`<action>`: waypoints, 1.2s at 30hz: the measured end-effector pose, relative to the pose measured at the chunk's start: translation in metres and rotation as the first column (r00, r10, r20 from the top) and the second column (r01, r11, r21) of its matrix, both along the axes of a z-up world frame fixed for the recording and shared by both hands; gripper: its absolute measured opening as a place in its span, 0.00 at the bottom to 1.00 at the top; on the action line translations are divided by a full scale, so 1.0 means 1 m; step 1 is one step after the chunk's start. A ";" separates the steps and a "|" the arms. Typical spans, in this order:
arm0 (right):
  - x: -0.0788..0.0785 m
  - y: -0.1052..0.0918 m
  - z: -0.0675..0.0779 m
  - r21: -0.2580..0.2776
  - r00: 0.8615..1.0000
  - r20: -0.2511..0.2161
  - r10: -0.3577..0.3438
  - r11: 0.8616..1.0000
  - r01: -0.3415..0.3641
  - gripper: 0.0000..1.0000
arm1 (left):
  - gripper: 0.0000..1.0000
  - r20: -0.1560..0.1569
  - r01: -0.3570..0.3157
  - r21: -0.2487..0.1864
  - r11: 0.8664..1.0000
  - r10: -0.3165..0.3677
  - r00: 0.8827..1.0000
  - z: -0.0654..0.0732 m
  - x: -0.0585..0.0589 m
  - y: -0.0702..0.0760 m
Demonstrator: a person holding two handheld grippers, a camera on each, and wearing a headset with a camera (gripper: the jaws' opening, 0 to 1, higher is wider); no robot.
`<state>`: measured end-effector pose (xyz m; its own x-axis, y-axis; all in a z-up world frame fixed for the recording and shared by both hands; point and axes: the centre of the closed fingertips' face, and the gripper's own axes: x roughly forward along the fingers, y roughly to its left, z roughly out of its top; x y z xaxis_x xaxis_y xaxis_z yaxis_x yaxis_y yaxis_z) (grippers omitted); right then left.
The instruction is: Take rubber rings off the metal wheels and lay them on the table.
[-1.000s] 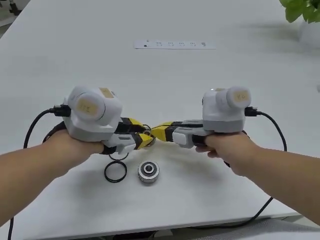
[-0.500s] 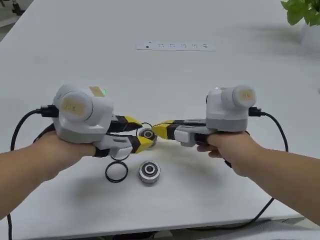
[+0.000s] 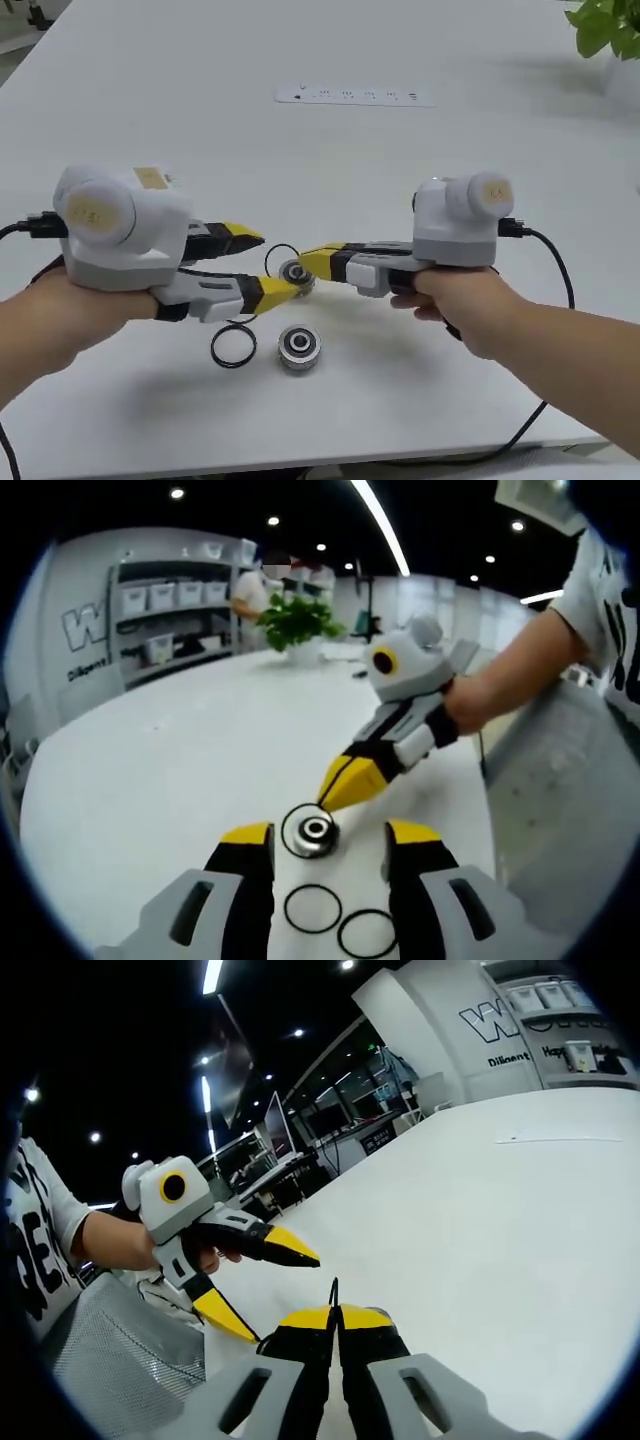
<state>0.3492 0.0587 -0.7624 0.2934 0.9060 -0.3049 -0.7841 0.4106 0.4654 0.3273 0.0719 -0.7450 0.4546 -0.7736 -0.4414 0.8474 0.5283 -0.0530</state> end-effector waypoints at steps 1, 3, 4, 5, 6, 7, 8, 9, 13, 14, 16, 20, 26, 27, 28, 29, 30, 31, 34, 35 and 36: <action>0.000 0.001 0.000 0.001 1.000 -0.001 0.001 1.000 -0.001 0.00 | 0.47 0.001 -0.003 -0.002 1.000 0.003 1.000 0.001 -0.001 0.001; -0.002 0.004 0.001 0.007 1.000 -0.007 0.004 1.000 -0.004 0.00 | 0.48 0.002 -0.008 -0.008 1.000 0.008 1.000 0.002 -0.002 0.004; -0.003 0.005 0.002 0.009 1.000 -0.007 0.007 1.000 -0.007 0.00 | 0.49 0.003 -0.012 -0.011 1.000 0.012 1.000 0.003 -0.003 0.006; -0.003 0.006 0.002 0.009 1.000 -0.008 0.008 1.000 -0.008 0.00 | 0.51 0.004 -0.014 -0.012 1.000 0.014 1.000 0.003 -0.003 0.007; -0.004 0.007 0.002 0.011 1.000 -0.010 0.011 1.000 -0.011 0.00 | 0.51 0.006 -0.017 -0.012 1.000 0.017 1.000 0.003 -0.004 0.009; -0.005 0.008 0.002 0.012 1.000 -0.011 0.013 1.000 -0.013 0.00 | 0.52 0.007 -0.019 -0.013 1.000 0.019 1.000 0.004 -0.004 0.011; -0.006 0.010 0.001 0.012 1.000 -0.014 0.018 1.000 -0.018 0.00 | 0.53 0.007 -0.023 -0.015 1.000 0.023 1.000 0.004 -0.005 0.013; -0.007 0.011 0.001 0.012 1.000 -0.015 0.019 1.000 -0.019 0.00 | 0.54 0.008 -0.025 -0.015 1.000 0.025 1.000 0.004 -0.005 0.015; -0.011 0.017 0.000 0.013 0.999 -0.023 0.033 0.999 -0.032 0.00 | 0.57 0.009 -0.035 -0.013 0.999 0.036 0.999 0.003 -0.009 0.023; -0.012 0.019 0.000 0.015 0.999 -0.025 0.037 0.999 -0.037 0.00 | 0.58 0.006 -0.041 -0.017 0.999 0.041 0.999 0.002 -0.010 0.025; -0.014 0.023 0.000 0.017 0.999 -0.029 0.043 0.999 -0.042 0.00 | 0.59 0.003 -0.050 -0.021 0.999 0.050 0.999 0.002 -0.011 0.028; -0.017 0.030 -0.002 0.024 0.998 -0.039 0.053 0.998 -0.052 0.00 | 0.61 -0.001 -0.070 -0.029 0.997 0.070 0.998 0.001 -0.014 0.034; -0.026 0.041 -0.005 0.022 0.995 -0.054 0.079 0.997 -0.078 0.00 | 0.63 -0.007 -0.088 -0.030 0.996 0.088 0.996 -0.004 -0.019 0.042; -0.028 0.043 -0.007 0.020 0.995 -0.058 0.085 0.996 -0.084 0.00 | 0.63 -0.011 -0.090 -0.031 0.995 0.090 0.996 -0.005 -0.021 0.044; -0.029 0.044 -0.007 0.020 0.994 -0.061 0.087 0.996 -0.086 0.00 | 0.63 -0.011 -0.092 -0.030 0.995 0.091 0.996 -0.005 -0.021 0.044; -0.030 0.045 -0.008 0.019 0.994 -0.064 0.090 0.996 -0.089 0.00 | 0.63 -0.010 -0.094 -0.028 0.995 0.094 0.996 -0.006 -0.021 0.046; -0.032 0.047 -0.009 0.018 0.993 -0.066 0.093 0.996 -0.092 0.00 | 0.63 -0.011 -0.096 -0.027 0.995 0.096 0.995 -0.006 -0.022 0.047; -0.033 0.049 -0.011 0.016 0.993 -0.069 0.097 0.995 -0.096 0.00 | 0.63 -0.012 -0.100 -0.027 0.995 0.100 0.995 -0.007 -0.023 0.049; -0.035 0.051 -0.013 0.012 0.992 -0.077 0.101 0.995 -0.101 0.00 | 0.63 -0.016 -0.106 -0.025 0.994 0.106 0.994 -0.008 -0.024 0.052; -0.035 0.052 -0.015 0.009 0.991 -0.081 0.102 0.995 -0.102 0.00 | 0.63 -0.016 -0.109 -0.024 0.994 0.109 0.994 -0.008 -0.024 0.052; -0.036 0.052 -0.016 0.007 0.991 -0.081 0.102 0.995 -0.102 0.00 | 0.63 -0.015 -0.110 -0.022 0.994 0.109 0.994 -0.008 -0.024 0.053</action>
<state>0.3135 0.1107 -0.7779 0.1737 0.9308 -0.3215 -0.7813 0.3290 0.5304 0.3031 0.1248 -0.7528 0.5310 -0.7296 -0.4310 0.7836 0.6163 -0.0779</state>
